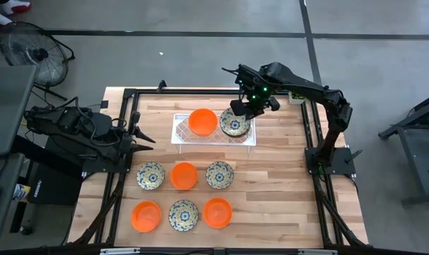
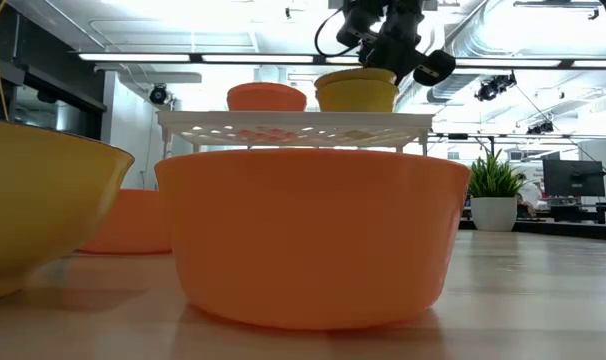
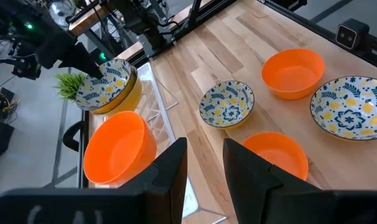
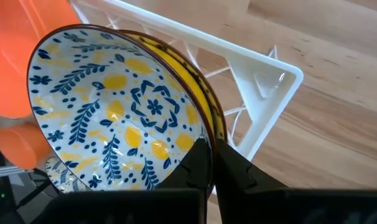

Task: Pick & Place Mini bowls
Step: Stack the yellow patterned bowl on top of the other yellow patterned bowl on the shelf, then stack the yellow patterned bowl on top of the other yellow patterned bowls on the shelf

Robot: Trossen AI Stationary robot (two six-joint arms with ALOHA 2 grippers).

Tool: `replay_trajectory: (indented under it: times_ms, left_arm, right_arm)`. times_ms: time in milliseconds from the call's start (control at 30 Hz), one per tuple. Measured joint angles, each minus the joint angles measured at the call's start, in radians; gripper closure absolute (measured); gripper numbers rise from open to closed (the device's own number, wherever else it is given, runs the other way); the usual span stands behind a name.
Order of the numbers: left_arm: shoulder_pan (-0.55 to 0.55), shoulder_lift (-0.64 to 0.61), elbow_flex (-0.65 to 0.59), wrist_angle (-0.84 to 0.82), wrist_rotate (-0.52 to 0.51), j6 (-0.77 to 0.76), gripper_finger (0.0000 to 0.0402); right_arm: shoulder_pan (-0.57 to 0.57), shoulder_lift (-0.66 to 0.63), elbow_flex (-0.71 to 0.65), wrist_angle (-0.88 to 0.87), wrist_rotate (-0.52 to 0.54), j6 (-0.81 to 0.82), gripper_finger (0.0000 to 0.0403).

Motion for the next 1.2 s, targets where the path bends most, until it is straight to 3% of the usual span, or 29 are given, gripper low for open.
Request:
replay_trajectory:
  times_ms: [433, 767, 900, 1200]
  left_arm:
    - [0.0, 0.0, 0.0, -0.001, 0.003, -0.004, 0.0302]
    - [0.0, 0.0, 0.0, -0.012, 0.003, -0.01, 0.0302]
    - [0.0, 0.0, 0.0, -0.012, 0.003, -0.019, 0.0302]
    - [0.0, 0.0, 0.0, -0.019, 0.004, -0.039, 0.0302]
  right_arm:
    - [0.0, -0.015, 0.0, 0.004, -0.001, -0.018, 0.0325]
    - [0.017, -0.126, 0.0, 0.004, 0.024, -0.017, 0.0286]
    - [0.083, -0.189, 0.001, -0.001, 0.057, -0.01, 0.0286]
    - [0.358, -0.256, 0.001, -0.006, 0.269, 0.172, 0.0285]
